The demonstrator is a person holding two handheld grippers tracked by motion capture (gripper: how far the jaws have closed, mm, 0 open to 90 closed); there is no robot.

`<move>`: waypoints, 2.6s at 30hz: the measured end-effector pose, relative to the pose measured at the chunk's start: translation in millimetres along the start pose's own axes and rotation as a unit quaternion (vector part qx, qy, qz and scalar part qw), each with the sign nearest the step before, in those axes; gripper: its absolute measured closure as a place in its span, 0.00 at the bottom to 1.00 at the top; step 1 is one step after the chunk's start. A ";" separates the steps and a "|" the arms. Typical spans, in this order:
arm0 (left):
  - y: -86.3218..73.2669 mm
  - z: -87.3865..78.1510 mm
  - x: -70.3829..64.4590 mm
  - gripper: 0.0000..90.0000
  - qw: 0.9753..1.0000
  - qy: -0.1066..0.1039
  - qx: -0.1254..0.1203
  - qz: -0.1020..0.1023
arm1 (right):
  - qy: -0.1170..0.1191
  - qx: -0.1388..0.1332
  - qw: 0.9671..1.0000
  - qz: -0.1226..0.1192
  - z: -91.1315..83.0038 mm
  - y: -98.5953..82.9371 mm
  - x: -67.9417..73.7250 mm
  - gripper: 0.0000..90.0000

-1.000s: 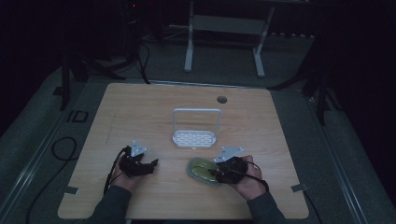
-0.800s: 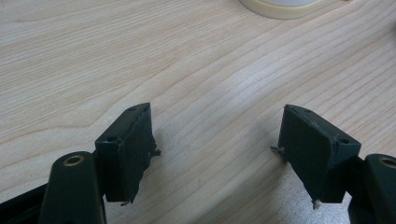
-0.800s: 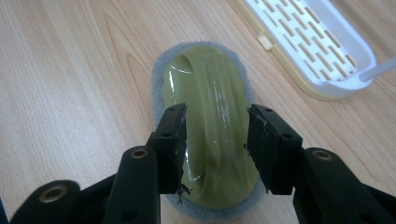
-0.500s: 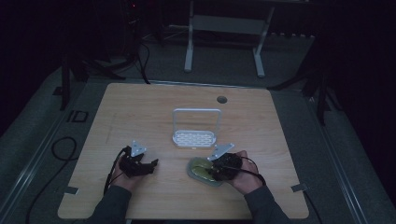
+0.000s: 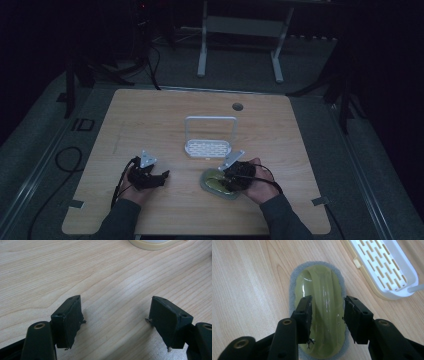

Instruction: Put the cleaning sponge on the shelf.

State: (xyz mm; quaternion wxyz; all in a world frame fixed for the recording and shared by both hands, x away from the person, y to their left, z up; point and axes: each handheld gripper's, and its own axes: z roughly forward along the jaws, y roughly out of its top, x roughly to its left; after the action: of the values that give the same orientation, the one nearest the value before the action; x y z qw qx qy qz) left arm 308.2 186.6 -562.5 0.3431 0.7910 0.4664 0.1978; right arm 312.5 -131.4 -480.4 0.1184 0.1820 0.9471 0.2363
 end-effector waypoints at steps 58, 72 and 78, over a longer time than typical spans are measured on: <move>0.2 0.4 -0.2 0.29 1.000 -0.001 0.000 0.001 | 0.060 0.107 0.992 -0.010 11.5 30.9 -14.1 0.63; 0.3 0.5 -0.2 0.29 1.000 -0.001 0.000 0.001 | 0.067 0.134 0.988 -0.024 15.1 36.8 -14.6 0.64; 0.3 0.5 -0.2 0.29 1.000 -0.001 0.000 0.001 | 0.071 0.147 0.986 -0.025 17.4 38.3 -15.1 0.66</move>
State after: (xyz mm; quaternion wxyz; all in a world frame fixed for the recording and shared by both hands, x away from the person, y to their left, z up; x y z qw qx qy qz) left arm 308.5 186.2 -562.6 0.3438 0.7914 0.4654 0.1974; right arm 342.7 -98.9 -474.4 0.0293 0.1566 0.9817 0.1042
